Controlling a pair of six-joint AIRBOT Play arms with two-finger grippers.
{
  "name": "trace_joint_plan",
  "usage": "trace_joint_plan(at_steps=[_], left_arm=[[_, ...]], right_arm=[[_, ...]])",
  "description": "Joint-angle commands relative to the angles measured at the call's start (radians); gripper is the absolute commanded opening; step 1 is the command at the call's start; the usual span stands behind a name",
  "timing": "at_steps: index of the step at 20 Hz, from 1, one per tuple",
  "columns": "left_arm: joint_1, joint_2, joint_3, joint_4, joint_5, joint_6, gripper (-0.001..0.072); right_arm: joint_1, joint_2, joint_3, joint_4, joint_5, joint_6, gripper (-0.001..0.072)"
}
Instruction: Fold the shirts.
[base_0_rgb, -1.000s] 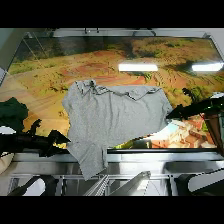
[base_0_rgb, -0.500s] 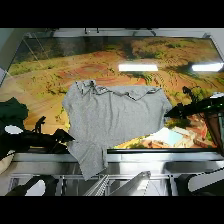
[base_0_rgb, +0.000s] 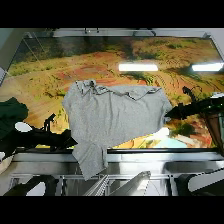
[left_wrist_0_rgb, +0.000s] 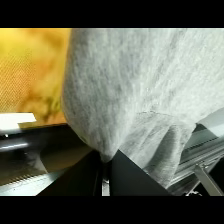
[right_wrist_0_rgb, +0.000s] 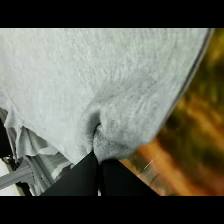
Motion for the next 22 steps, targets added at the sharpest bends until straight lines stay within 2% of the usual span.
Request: trace_joint_plan(at_steps=[1, 3, 5, 8, 10, 12, 13, 16, 19, 22], left_arm=[[0.071, 0.002, 0.003, -0.112, -0.034, 0.092, 0.002], [0.149, 0.023, 0.005, -0.293, -0.085, 0.205, 0.002], [0.253, 0.065, 0.056, -0.403, -0.2, 0.261, 0.0019], [0.41, 0.179, 0.241, -0.473, -0.381, 0.259, 0.0019], [0.491, 0.248, 0.384, -0.534, -0.422, 0.259, 0.0019], [0.519, 0.29, 0.537, -0.569, -0.413, 0.258, 0.0019], [0.525, 0.293, 0.608, -0.579, -0.414, 0.259, 0.0019], [0.554, 0.293, 0.822, -0.614, -0.42, 0.251, 0.0019], [0.616, 0.292, 0.986, -0.61, -0.44, 0.242, 0.0019], [0.591, 0.253, 1.093, -0.606, -0.504, 0.222, 0.0019]], right_arm=[[-0.001, 0.002, 0.001, 0.037, 0.074, 0.008, 0.002], [-0.001, 0.015, 0.001, 0.077, 0.111, 0.019, 0.002], [-0.001, 0.063, 0.001, 0.143, 0.146, 0.025, 0.002], [-0.001, 0.212, 0.001, 0.396, 0.212, -0.019, 0.002], [-0.001, 0.359, 0.002, 0.604, 0.201, -0.042, 0.002], [-0.002, 0.534, 0.002, 0.767, 0.111, -0.051, 0.002], [-0.005, 0.63, 0.002, 0.799, 0.03, -0.053, 0.002], [-0.04, 0.91, 0.032, 0.712, -0.238, -0.052, 0.002], [-0.13, 1.13, 0.056, 0.605, -0.411, -0.04, 0.0019], [-0.244, 1.277, 0.057, 0.475, -0.453, 0.011, 0.0019]])
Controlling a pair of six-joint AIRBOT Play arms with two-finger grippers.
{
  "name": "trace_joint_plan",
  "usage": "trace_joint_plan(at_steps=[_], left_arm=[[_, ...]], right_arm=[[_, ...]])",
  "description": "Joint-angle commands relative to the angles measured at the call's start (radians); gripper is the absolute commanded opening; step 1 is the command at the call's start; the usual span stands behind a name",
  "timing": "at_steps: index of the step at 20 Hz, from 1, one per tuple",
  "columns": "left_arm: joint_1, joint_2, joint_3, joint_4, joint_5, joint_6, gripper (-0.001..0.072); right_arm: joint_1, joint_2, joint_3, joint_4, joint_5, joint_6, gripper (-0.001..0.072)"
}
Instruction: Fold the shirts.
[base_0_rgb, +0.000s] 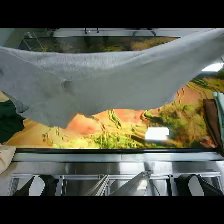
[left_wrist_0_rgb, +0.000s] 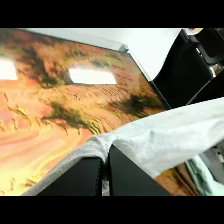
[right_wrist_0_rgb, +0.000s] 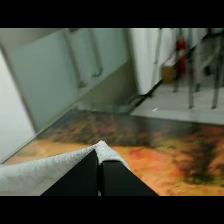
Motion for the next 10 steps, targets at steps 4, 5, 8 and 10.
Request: trace_joint_plan(at_steps=[4, 5, 8, 10], left_arm=[[-0.074, -0.091, 0.242, -0.008, -0.119, -0.02, 0.0019], [-0.072, -0.098, 0.264, -0.008, -0.142, -0.023, 0.0019], [-0.076, -0.098, 0.307, -0.012, -0.179, -0.039, 0.0019], [-0.114, -0.087, 0.307, -0.003, -0.212, -0.038, 0.0019]], right_arm=[[-0.127, 0.248, 0.008, -0.203, -0.112, 0.071, 0.0019], [-0.127, 0.266, 0.008, -0.203, -0.099, 0.084, 0.0019], [-0.125, 0.305, 0.008, -0.2, -0.053, 0.115, 0.0019], [-0.126, 0.311, 0.007, -0.204, 0.009, 0.125, 0.0019]])
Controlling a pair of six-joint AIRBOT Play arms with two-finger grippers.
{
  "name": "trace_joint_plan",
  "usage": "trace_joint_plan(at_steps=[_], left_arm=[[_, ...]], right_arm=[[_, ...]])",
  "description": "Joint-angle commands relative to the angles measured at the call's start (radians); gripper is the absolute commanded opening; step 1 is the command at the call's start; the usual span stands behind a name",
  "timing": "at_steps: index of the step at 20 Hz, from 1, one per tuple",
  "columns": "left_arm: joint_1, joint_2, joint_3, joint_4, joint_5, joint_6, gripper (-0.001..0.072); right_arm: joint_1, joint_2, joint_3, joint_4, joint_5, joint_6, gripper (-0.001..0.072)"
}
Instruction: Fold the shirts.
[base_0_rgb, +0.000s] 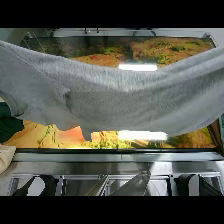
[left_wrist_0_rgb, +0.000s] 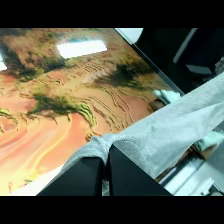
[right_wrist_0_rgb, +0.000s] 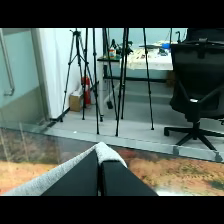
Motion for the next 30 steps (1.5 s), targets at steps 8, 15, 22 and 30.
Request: trace_joint_plan(at_steps=[8, 15, 22, 30], left_arm=[[-0.286, -0.164, -0.246, 0.406, 0.167, -0.01, 0.0019], [-0.507, -0.959, 0.092, 0.43, 0.265, 0.023, 0.0013], [-0.517, -1.221, 0.454, 0.43, 0.35, -0.056, 0.0014], [-0.521, -1.186, 0.27, 0.577, 0.268, -0.008, 0.0014]], right_arm=[[0.086, -0.272, -0.19, -0.079, 0.043, 0.024, 0.0019], [0.364, -0.986, -0.223, 0.127, -0.325, -0.294, 0.0019], [0.362, -1.346, 0.091, 0.185, -0.282, -0.301, 0.0019], [0.343, -1.354, 0.111, -0.162, -0.24, -0.14, 0.0019]])
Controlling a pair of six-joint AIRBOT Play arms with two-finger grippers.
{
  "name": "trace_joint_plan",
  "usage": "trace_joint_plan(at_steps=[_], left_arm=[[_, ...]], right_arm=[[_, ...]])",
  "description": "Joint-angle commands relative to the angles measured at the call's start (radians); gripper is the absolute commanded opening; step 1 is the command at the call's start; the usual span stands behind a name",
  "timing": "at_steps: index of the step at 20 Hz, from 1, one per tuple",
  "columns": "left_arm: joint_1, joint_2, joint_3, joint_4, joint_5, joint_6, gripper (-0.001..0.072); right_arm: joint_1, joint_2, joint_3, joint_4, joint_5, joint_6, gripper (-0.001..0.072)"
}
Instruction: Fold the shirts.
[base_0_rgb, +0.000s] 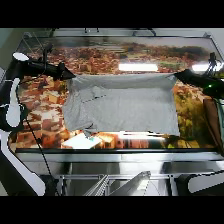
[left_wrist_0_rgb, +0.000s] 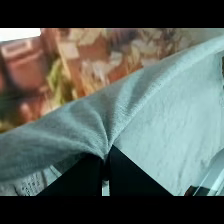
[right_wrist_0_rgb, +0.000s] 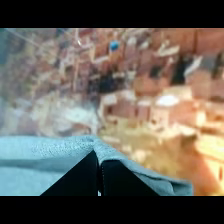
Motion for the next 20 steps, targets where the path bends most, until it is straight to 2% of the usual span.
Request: trace_joint_plan(at_steps=[1, 5, 13, 14, 15, 16, 17, 19, 20], left_arm=[[-0.011, -0.002, -0.046, 0.156, -0.088, -0.019, 0.0014], [-0.011, -0.003, -0.046, 0.28, -0.157, -0.067, 0.0014], [-0.047, -0.003, -0.046, 0.29, -0.169, -0.072, 0.0013], [-0.055, -0.003, -0.046, 0.29, -0.179, -0.072, 0.0014], [-0.061, -0.003, -0.046, 0.291, -0.193, -0.072, 0.0015], [-0.061, -0.003, -0.044, 0.292, -0.21, -0.072, 0.0016], [-0.057, -0.003, -0.032, 0.296, -0.241, -0.079, 0.0019], [-0.031, -0.003, 0.013, 0.296, -0.309, -0.143, 0.0412], [-0.01, -0.003, 0.037, 0.296, -0.351, -0.187, 0.0601]], right_arm=[[-0.003, -0.013, 0.008, -0.274, 0.047, 0.128, 0.0019], [-0.016, -0.026, 0.008, -0.548, 0.081, 0.284, 0.0019], [-0.01, -0.085, 0.009, -0.518, 0.207, 0.262, 0.0022], [-0.011, -0.082, 0.009, -0.483, 0.224, 0.243, 0.0054], [-0.013, -0.072, 0.009, -0.455, 0.238, 0.232, 0.0191], [-0.015, -0.057, 0.01, -0.444, 0.253, 0.23, 0.0261], [-0.023, -0.032, 0.011, -0.449, 0.274, 0.23, 0.0258], [-0.056, 0.037, 0.011, -0.462, 0.316, 0.246, 0.0261], [-0.082, 0.073, 0.011, -0.474, 0.341, 0.266, 0.0297]])
